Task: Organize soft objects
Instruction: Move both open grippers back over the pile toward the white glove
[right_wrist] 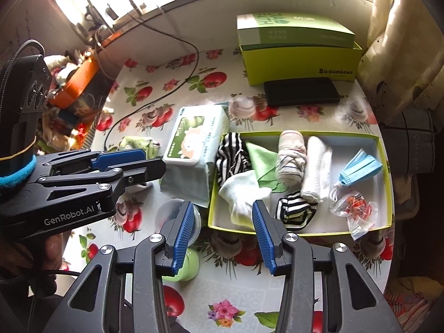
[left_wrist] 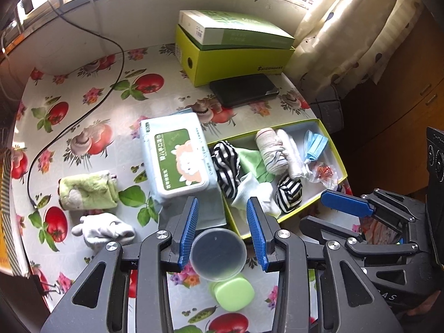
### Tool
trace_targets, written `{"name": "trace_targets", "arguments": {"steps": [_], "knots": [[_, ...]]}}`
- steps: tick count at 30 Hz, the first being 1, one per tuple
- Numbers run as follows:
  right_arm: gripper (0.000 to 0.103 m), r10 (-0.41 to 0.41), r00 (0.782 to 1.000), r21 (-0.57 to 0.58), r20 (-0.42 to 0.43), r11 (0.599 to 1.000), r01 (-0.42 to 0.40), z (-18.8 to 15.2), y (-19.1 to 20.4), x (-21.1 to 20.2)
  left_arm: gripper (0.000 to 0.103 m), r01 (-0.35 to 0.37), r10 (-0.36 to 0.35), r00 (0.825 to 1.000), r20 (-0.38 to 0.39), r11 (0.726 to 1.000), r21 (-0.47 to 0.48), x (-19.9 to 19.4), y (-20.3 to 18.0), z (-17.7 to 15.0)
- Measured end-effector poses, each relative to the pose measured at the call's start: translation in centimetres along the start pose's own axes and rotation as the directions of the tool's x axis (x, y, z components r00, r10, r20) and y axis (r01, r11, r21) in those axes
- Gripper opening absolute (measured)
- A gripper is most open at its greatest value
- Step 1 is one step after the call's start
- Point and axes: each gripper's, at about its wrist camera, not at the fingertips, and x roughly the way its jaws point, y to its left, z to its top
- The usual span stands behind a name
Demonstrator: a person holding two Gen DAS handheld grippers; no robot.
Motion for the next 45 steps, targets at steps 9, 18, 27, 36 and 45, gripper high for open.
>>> {"name": "trace_targets", "arguments": {"steps": [9,18,27,36,45], "knots": [[0.043,0.020,1.000,-0.046,-0.015,0.999,-0.021,0.2,2.1,0.3,0.038,-0.022,0.022,1.000,0.006,0.998,-0.051,-0.9,2.1,-1.6],[0.043,0.034,0.999,-0.097,-0.040,0.995,-0.038,0.5,4.2,1.0,0.038,-0.042,0.043,0.999,0.006,0.993,-0.114,-1.5,4.8,-3.0],[0.043,0.048,0.996,-0.148,-0.074,0.987,-0.058,0.8,6.4,2.3,0.038,-0.057,0.058,0.998,0.002,0.985,-0.166,-1.6,7.2,-3.9],[0.043,0.055,0.992,-0.201,-0.114,0.976,-0.077,1.2,8.6,4.0,0.038,-0.073,0.071,0.997,-0.018,0.970,-0.231,-1.1,10.2,-5.4],[0.043,0.074,0.985,-0.268,-0.154,0.957,-0.114,2.0,11.6,6.2,0.038,-0.101,0.097,0.995,-0.028,0.943,-0.318,-1.4,14.2,-7.2]]}}
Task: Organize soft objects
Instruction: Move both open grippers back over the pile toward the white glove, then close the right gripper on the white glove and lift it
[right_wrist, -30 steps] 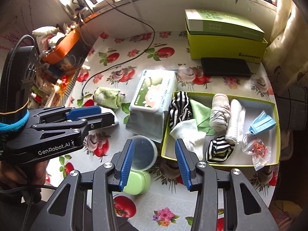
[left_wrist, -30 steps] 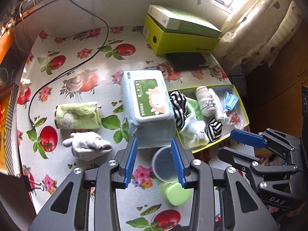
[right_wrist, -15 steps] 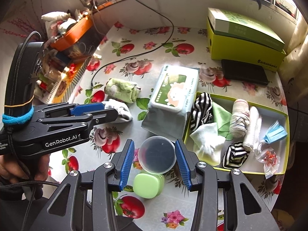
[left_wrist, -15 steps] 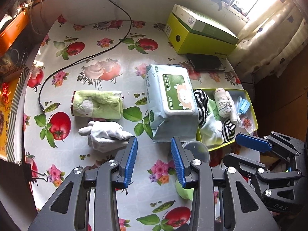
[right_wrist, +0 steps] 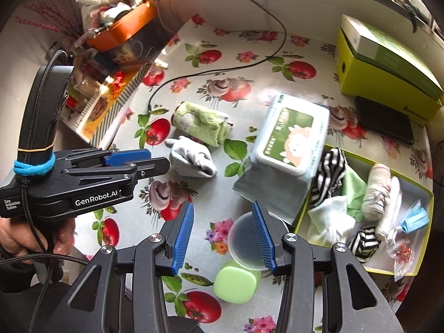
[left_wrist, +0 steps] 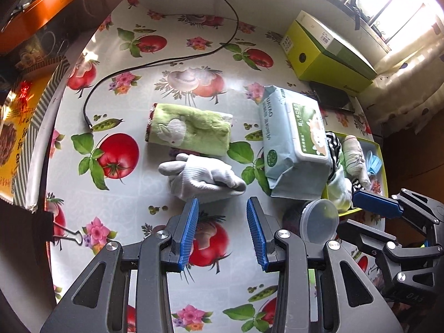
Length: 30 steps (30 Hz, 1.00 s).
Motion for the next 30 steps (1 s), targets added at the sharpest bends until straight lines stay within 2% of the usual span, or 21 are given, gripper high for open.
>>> {"name": "trace_targets", "arguments": {"steps": [11,15,19,30], "knots": [[0.044,0.027,0.997,-0.093,-0.068,0.995,-0.033,2.6,2.9,4.1,0.038,-0.024,0.024,1.000,-0.009,0.996,-0.090,0.4,4.3,-0.4],[0.048,0.021,0.995,-0.120,-0.097,0.992,-0.032,3.6,3.6,6.0,0.038,-0.036,0.035,0.999,-0.008,0.993,-0.112,0.5,5.4,-0.5],[0.052,0.020,0.992,-0.126,-0.121,0.991,-0.035,4.5,3.8,7.6,0.038,-0.047,0.047,0.999,-0.009,0.991,-0.129,0.7,6.5,-0.5],[0.056,0.023,0.979,-0.129,-0.204,0.990,-0.050,6.1,5.0,12.1,0.038,-0.061,0.058,0.998,-0.021,0.981,-0.184,1.5,9.2,-0.6]]}}
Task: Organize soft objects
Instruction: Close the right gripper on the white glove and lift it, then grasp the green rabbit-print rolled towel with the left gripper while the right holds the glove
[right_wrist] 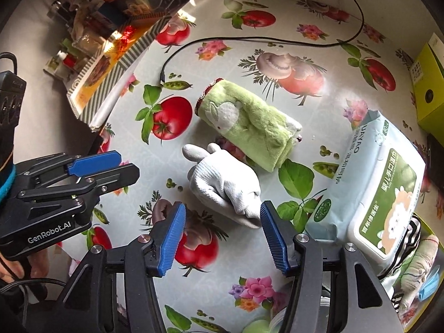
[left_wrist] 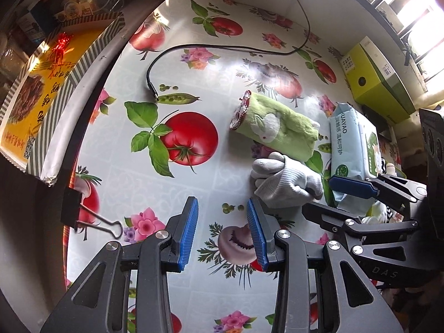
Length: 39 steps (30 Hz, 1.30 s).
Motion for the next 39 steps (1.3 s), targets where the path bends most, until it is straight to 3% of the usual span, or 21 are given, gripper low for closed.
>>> {"name": "trace_targets", "arguments": {"steps": [12,14,16,19,30,34,39], "knots": [[0.058,-0.023,0.998,0.024,-0.059,0.999,0.025,1.8,-0.2,3.3,0.038,0.002,-0.003,1.000,-0.018,0.999,-0.041,0.9,1.5,0.2],[0.049,-0.021,0.999,0.028,-0.045,0.999,0.022,1.7,-0.3,3.2,0.038,0.003,-0.004,1.000,-0.019,0.999,-0.044,0.9,1.6,0.3],[0.035,-0.023,0.999,0.024,-0.036,0.999,0.024,1.7,-0.3,3.0,0.038,0.006,-0.007,1.000,-0.020,0.999,-0.049,1.0,1.7,0.4],[0.027,-0.024,0.999,0.018,-0.021,1.000,0.024,1.6,-0.5,2.4,0.038,0.010,-0.011,1.000,-0.020,0.999,-0.053,1.0,1.7,0.6],[0.024,-0.030,0.996,0.060,0.079,0.998,0.025,-0.4,-1.6,-2.7,0.038,0.075,-0.076,0.997,-0.015,0.994,-0.080,1.0,0.3,2.0],[0.024,-0.077,0.988,0.100,0.135,0.993,0.064,-0.7,-2.6,-5.1,0.038,0.133,-0.138,0.990,-0.027,0.982,-0.131,1.6,-0.6,3.0],[0.024,-0.192,0.965,0.115,0.178,0.978,0.174,1.2,-4.2,-6.1,0.038,0.165,-0.169,0.985,-0.021,0.976,-0.140,1.9,-2.0,3.8]]}}
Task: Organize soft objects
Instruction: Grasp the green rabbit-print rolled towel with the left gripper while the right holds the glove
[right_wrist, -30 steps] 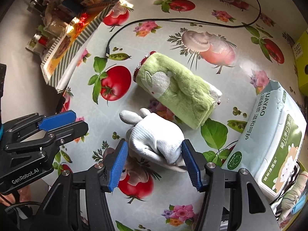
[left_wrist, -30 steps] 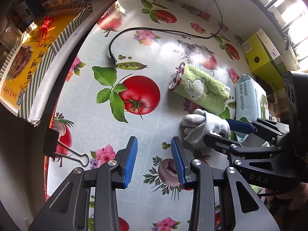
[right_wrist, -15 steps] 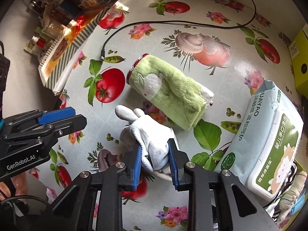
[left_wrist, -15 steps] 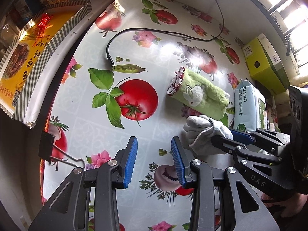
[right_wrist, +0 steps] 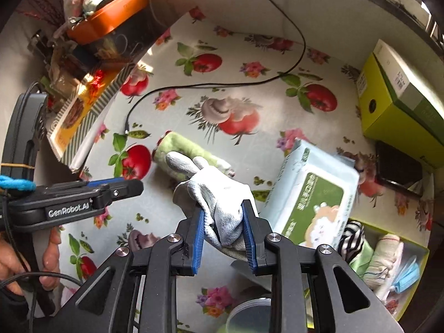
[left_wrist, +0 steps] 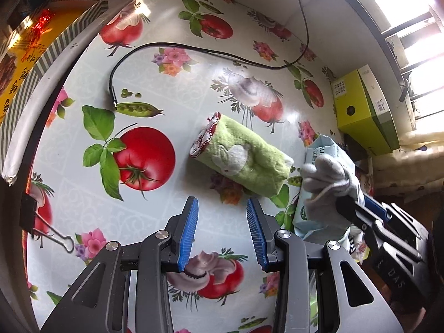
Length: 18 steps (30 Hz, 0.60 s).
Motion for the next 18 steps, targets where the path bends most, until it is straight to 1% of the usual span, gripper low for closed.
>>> {"name": "trace_targets", "arguments": {"steps": [3,5,8,11,13,17,18], "knots": [[0.024,-0.052,0.998,-0.025,0.018,0.998,0.052,2.0,-0.4,1.0,0.038,0.004,-0.004,1.000,-0.001,1.000,0.002,0.0,-0.2,0.0],[0.024,-0.070,0.997,-0.045,0.017,0.997,0.070,3.2,-0.5,2.1,0.038,0.007,-0.007,1.000,-0.001,1.000,-0.007,-0.1,0.1,-0.1],[0.024,-0.091,0.996,-0.073,-0.004,0.993,0.090,4.5,-0.3,4.1,0.038,0.010,-0.010,1.000,-0.002,1.000,-0.024,-0.2,0.9,-0.2],[0.024,-0.107,0.993,-0.101,-0.053,0.990,0.101,5.1,-0.1,6.2,0.038,0.010,-0.010,1.000,-0.006,0.999,-0.043,0.0,1.6,-0.3],[0.024,-0.084,0.991,-0.109,-0.102,0.991,0.073,5.0,0.1,7.1,0.038,0.014,-0.014,1.000,-0.007,0.998,-0.057,0.1,2.0,-0.3],[0.024,0.006,0.986,-0.127,-0.167,0.992,-0.028,3.5,1.4,7.1,0.038,0.036,-0.036,0.999,0.003,0.996,-0.084,0.2,2.6,0.0],[0.024,0.028,0.985,-0.124,-0.172,0.991,-0.049,3.0,1.7,6.9,0.041,0.033,-0.033,0.999,0.007,0.996,-0.087,0.2,2.7,0.1]]}}
